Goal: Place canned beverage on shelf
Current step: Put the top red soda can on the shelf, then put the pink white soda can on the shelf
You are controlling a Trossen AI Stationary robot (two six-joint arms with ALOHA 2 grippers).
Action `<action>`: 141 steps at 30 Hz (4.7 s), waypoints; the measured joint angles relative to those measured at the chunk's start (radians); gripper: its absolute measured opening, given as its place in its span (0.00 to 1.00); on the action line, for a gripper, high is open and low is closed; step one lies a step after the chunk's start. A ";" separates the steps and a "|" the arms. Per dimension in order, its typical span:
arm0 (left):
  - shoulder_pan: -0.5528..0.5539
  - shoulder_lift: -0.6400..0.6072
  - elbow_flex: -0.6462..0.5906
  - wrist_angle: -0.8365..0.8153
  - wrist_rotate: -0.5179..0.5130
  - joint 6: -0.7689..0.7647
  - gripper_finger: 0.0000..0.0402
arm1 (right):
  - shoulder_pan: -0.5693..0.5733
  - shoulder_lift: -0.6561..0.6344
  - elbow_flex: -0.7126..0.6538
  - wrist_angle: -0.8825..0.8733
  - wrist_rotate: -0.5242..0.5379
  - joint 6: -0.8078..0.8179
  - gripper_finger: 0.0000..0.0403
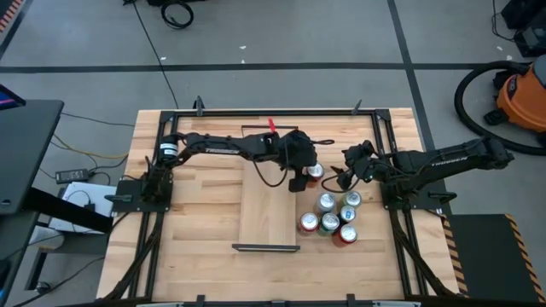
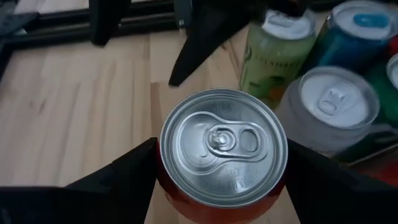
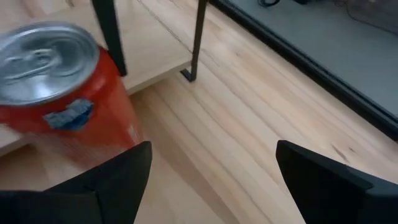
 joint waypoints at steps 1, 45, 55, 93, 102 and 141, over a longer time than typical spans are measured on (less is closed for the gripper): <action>-0.001 -0.006 0.000 -0.010 -0.005 0.002 0.74 | 0.000 -0.001 0.000 -0.007 0.000 0.003 0.88; 0.134 -0.533 -0.535 0.040 -0.084 -0.133 0.74 | 0.088 -0.075 -0.084 0.166 -0.024 -0.083 0.88; 0.198 -0.665 -0.851 0.321 -0.145 -0.258 0.74 | 0.088 -0.075 -0.084 0.194 -0.024 -0.099 0.88; 0.244 -0.684 -0.875 0.249 -0.144 -0.208 0.99 | 0.088 -0.075 -0.084 0.220 -0.049 -0.114 0.88; 0.184 -0.762 -0.795 0.088 -0.249 -0.164 0.99 | 0.089 -0.075 -0.084 0.222 -0.050 -0.111 0.88; -0.236 -0.670 -0.742 0.298 -0.257 -0.277 0.99 | 0.239 0.224 0.222 -0.034 -0.331 -0.269 0.88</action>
